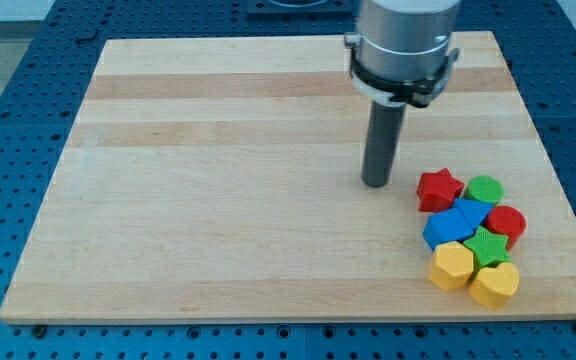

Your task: Push red star towards blue triangle

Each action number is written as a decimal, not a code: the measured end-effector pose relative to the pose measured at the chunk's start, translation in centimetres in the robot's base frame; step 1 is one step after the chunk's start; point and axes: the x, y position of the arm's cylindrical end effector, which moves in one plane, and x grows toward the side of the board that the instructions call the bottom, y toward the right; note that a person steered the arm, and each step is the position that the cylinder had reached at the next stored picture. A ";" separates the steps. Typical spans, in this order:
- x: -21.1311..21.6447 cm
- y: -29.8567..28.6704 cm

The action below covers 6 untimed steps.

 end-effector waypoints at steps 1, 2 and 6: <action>0.0 2.4; 0.0 4.2; 0.0 -0.3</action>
